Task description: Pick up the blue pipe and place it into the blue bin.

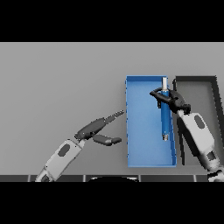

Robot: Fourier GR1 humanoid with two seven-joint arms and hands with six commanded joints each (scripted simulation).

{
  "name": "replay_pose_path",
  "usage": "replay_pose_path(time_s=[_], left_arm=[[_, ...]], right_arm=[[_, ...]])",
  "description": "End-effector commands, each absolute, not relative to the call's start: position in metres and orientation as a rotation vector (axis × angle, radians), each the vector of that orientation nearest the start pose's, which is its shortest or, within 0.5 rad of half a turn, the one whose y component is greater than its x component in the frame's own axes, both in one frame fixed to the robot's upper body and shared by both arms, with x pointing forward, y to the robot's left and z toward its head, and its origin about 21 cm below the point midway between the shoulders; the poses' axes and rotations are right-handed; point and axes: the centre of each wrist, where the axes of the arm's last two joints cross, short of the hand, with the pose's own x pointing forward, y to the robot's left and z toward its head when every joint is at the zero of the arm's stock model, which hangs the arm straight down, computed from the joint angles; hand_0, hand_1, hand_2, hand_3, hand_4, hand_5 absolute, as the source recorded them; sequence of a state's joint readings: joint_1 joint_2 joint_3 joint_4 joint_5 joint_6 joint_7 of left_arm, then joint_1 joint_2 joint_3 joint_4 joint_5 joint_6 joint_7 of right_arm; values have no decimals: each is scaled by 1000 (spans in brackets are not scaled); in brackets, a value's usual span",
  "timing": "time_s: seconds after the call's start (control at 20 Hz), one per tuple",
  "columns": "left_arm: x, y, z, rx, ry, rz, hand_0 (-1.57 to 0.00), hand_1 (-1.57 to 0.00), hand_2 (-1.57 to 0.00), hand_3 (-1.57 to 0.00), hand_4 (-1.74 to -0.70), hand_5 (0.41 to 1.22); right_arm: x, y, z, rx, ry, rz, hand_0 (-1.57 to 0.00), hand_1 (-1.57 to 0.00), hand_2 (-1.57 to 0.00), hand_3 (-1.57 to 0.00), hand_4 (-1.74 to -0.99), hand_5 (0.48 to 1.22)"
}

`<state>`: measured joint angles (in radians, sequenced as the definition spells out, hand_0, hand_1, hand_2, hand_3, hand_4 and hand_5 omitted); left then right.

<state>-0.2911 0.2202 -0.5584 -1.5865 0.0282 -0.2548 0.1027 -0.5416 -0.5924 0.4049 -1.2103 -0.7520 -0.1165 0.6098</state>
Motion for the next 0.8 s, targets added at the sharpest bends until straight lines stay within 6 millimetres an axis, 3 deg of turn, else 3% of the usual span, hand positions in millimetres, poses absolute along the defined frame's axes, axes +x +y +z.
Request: replay_pose_path(time_s=[0.0,0.1,0.3,0.5,0.75], left_arm=[[265,122,49,-433,-1523,-968,1,1,1,1,-829,476],[267,123,52,-426,-1525,-962,1,1,1,1,-828,476],[267,123,51,-429,-1526,-960,1,1,1,1,-829,477],[269,126,51,-429,-1534,-956,1,1,1,1,-831,471],[262,122,52,-428,-1529,-961,1,1,1,1,-828,472]], right_arm=[[360,-267,81,100,-874,186,-937,-884,-853,-516,-1404,1159],[363,-265,84,92,-824,188,-599,-566,-545,-330,-1302,1182],[358,-258,93,31,-869,447,-246,-231,-223,-135,-1204,1002],[353,-256,94,-4,-842,521,-123,-94,-91,-55,-1189,880],[353,-257,92,-36,-850,515,-40,-30,-29,-17,-1182,795]])
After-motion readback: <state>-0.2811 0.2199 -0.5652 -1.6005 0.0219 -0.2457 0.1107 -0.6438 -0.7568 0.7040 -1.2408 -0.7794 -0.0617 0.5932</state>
